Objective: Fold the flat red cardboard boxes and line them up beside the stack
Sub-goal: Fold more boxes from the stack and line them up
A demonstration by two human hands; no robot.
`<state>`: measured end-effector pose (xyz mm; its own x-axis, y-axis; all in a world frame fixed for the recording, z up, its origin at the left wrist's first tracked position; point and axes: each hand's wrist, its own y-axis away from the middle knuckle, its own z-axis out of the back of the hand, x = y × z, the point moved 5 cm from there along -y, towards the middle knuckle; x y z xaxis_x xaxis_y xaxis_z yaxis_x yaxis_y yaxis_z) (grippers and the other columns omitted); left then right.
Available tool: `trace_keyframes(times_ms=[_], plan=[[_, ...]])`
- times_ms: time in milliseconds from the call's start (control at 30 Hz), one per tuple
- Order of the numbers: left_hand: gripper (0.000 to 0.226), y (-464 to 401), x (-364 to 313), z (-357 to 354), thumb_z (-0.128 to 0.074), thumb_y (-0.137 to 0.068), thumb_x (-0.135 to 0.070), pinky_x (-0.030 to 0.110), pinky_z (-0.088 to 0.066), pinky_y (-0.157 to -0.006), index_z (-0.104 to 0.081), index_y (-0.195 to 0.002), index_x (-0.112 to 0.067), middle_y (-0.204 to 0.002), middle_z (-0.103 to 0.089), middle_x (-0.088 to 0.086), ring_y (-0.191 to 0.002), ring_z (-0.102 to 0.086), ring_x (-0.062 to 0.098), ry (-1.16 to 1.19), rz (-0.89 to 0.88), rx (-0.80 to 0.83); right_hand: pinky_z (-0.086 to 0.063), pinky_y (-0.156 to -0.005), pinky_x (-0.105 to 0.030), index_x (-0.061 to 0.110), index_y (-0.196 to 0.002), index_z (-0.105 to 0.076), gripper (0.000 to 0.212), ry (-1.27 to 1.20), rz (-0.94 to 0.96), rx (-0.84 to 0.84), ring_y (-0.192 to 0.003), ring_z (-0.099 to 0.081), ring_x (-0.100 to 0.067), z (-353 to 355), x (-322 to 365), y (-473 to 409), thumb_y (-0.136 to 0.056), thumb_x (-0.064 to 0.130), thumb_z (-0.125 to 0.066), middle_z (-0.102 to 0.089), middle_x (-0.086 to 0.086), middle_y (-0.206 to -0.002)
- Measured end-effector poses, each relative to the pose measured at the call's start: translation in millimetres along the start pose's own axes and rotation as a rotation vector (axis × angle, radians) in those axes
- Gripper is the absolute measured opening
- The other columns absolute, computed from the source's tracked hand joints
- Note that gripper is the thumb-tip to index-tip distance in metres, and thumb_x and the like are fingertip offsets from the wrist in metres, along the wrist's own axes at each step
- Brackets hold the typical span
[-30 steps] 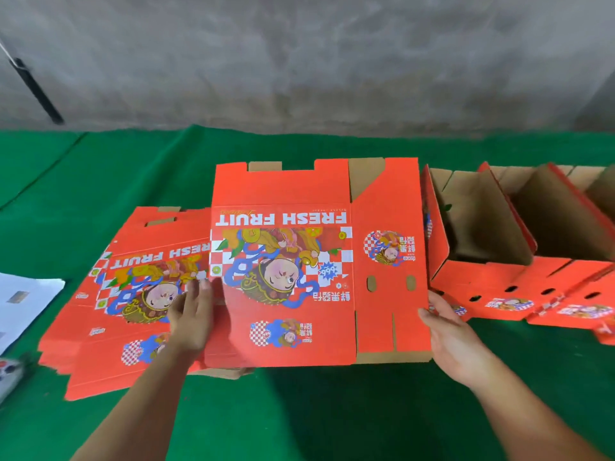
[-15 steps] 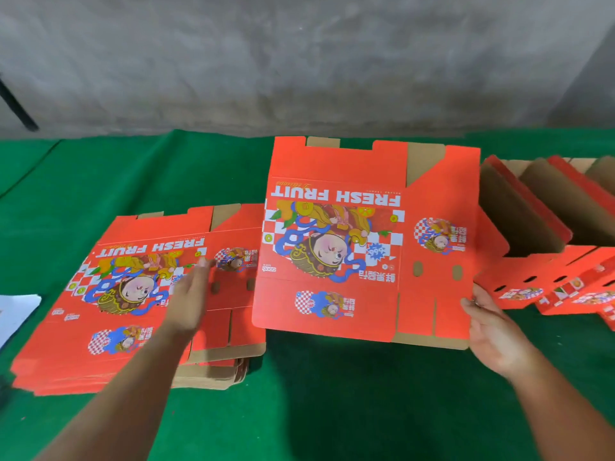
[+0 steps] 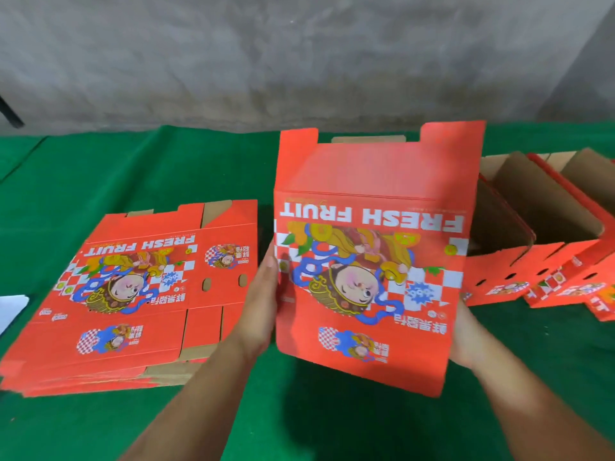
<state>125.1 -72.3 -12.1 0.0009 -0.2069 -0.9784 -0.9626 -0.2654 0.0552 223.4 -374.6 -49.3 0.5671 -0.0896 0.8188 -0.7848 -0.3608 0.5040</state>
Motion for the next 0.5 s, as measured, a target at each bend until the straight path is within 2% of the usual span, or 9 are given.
trace_keyframes(times_ms=[67,100,167,200,267,333,400,467,500], plan=[[0.056,8.3,6.4,-6.7,-0.04,-0.113,-0.05,0.04,-0.048,-0.113,-0.033,-0.163,-0.024,-0.16,-0.048,0.009,-0.147,-0.047,0.029,0.013,-0.11,-0.005,-0.058,-0.053,-0.036,0.025,-0.066,-0.075,0.061,-0.014,-0.026,-0.075,-0.062,-0.072,-0.023,-6.9,2.0,3.8,-0.104,0.059,-0.042,-0.072,-0.004,-0.071],[0.056,14.3,7.9,-4.1,-0.046,-0.111,-0.05,0.04,-0.048,-0.112,-0.035,-0.161,-0.026,-0.159,-0.05,0.008,-0.146,-0.049,0.028,0.02,-0.133,-0.038,-0.055,-0.049,-0.033,0.027,-0.06,-0.07,0.059,-0.004,0.015,-0.124,-0.056,-0.069,-0.02,-6.3,6.7,5.9,-0.106,0.054,-0.044,-0.068,-0.001,-0.064],[0.059,23.2,14.1,5.9,-0.058,-0.103,-0.057,0.038,-0.052,-0.106,-0.045,-0.153,-0.03,-0.15,-0.059,0.001,-0.137,-0.057,0.022,-0.001,-0.149,-0.173,-0.058,-0.065,-0.037,0.028,-0.078,-0.069,0.042,0.167,0.172,-0.261,-0.078,-0.074,-0.024,-1.2,21.1,11.3,-0.108,0.046,-0.045,-0.073,-0.002,-0.079],[0.057,29.1,18.3,9.2,-0.062,-0.099,-0.062,0.03,-0.054,-0.099,-0.048,-0.147,-0.033,-0.142,-0.063,-0.007,-0.128,-0.061,0.013,-0.02,-0.146,-0.215,-0.057,-0.076,-0.039,0.027,-0.087,-0.067,0.034,0.243,0.25,-0.315,-0.094,-0.074,-0.028,2.5,27.7,15.3,-0.109,0.041,-0.045,-0.075,-0.003,-0.089],[0.048,44.0,21.8,6.0,-0.064,-0.096,-0.064,0.019,-0.052,-0.094,-0.046,-0.135,-0.042,-0.13,-0.062,-0.02,-0.118,-0.061,0.001,-0.135,-0.205,-0.205,-0.057,-0.08,-0.04,0.025,-0.092,-0.069,0.028,0.217,0.262,-0.249,-0.107,-0.071,-0.035,4.7,27.8,19.0,-0.108,0.037,-0.048,-0.077,-0.006,-0.098],[0.049,59.1,31.3,-1.8,-0.064,-0.095,-0.063,0.027,-0.049,-0.103,-0.035,-0.131,-0.048,-0.137,-0.052,-0.013,-0.127,-0.055,0.005,-0.239,-0.224,-0.167,-0.061,-0.085,-0.045,0.019,-0.107,-0.072,0.04,0.104,0.174,-0.135,-0.109,-0.071,-0.036,-0.3,19.7,25.5,-0.103,0.052,-0.049,-0.077,-0.011,-0.112],[0.064,72.3,48.4,-1.7,-0.065,-0.088,-0.066,0.051,-0.045,-0.113,-0.028,-0.135,-0.044,-0.146,-0.039,0.003,-0.141,-0.047,0.025,-0.313,-0.159,-0.136,-0.061,-0.087,-0.046,0.019,-0.121,-0.068,0.058,0.08,0.167,-0.106,-0.11,-0.072,-0.033,-7.4,10.8,30.9,-0.1,0.068,-0.044,-0.074,-0.01,-0.12],[0.074,85.3,63.5,5.4,-0.066,-0.083,-0.072,0.065,-0.046,-0.108,-0.028,-0.137,-0.038,-0.147,-0.036,0.003,-0.136,-0.05,0.045,-0.37,-0.096,-0.119,-0.057,-0.093,-0.045,0.033,-0.123,-0.068,0.057,0.09,0.203,-0.204,-0.116,-0.07,-0.027,-8.2,-1.7,33.3,-0.098,0.075,-0.037,-0.073,-0.004,-0.125],[0.073,92.0,65.9,9.9,-0.067,-0.082,-0.073,0.061,-0.048,-0.107,-0.031,-0.135,-0.038,-0.145,-0.041,0.004,-0.134,-0.053,0.043,-0.356,-0.082,-0.127,-0.052,-0.103,-0.047,0.04,-0.127,-0.066,0.055,0.108,0.201,-0.279,-0.123,-0.065,-0.023,-5.6,-10.2,34.0,-0.099,0.075,-0.034,-0.07,-0.001,-0.131]])
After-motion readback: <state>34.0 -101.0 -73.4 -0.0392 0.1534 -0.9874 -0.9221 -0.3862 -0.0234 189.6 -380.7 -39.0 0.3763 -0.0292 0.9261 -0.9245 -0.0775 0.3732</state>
